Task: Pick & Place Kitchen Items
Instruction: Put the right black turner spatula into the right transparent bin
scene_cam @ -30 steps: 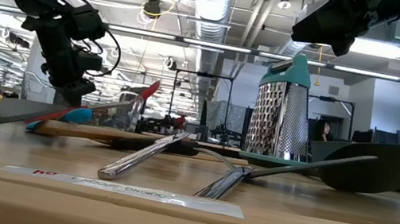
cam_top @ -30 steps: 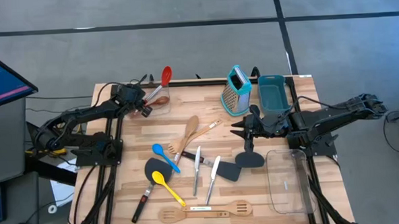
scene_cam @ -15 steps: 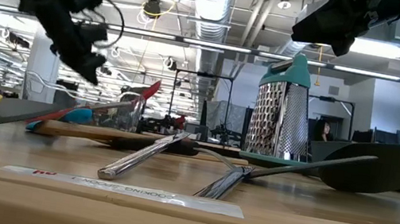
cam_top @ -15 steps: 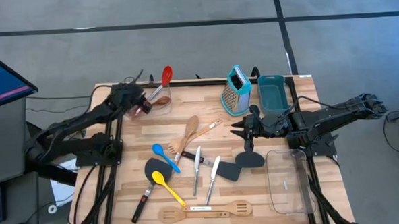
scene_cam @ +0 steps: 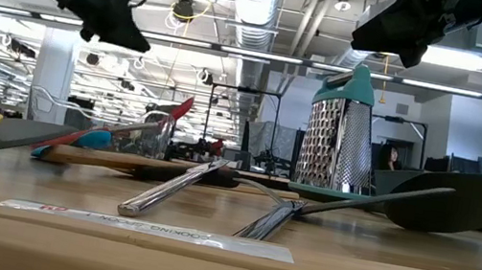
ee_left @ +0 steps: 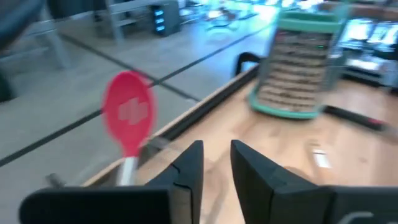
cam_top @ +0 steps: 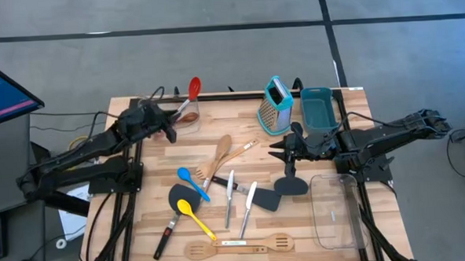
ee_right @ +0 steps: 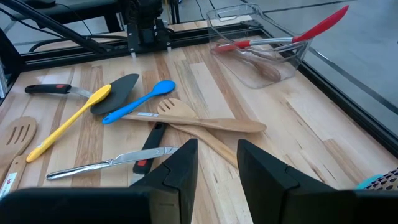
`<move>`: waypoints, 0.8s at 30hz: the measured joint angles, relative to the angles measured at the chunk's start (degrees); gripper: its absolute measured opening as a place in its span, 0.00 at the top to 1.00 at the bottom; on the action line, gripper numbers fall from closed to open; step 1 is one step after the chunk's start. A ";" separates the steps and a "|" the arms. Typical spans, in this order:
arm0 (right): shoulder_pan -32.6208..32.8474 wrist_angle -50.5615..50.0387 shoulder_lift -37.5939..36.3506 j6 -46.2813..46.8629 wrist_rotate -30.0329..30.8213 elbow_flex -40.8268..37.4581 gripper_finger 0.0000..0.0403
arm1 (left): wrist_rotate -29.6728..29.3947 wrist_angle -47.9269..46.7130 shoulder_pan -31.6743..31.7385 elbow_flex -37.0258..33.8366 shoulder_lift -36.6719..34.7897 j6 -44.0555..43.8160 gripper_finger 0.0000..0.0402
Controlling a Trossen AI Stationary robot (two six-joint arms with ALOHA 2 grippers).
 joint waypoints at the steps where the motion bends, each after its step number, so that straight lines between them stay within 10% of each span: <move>1: 0.00 -0.02 0.00 0.00 0.00 0.00 0.73 | -0.01 0.03 -1.71 0.00 -0.12 -0.05 0.86; 24: -4.60 -2.91 -0.01 13.96 0.01 1.53 0.77 | -0.47 1.52 -24.19 0.02 0.32 -3.04 0.99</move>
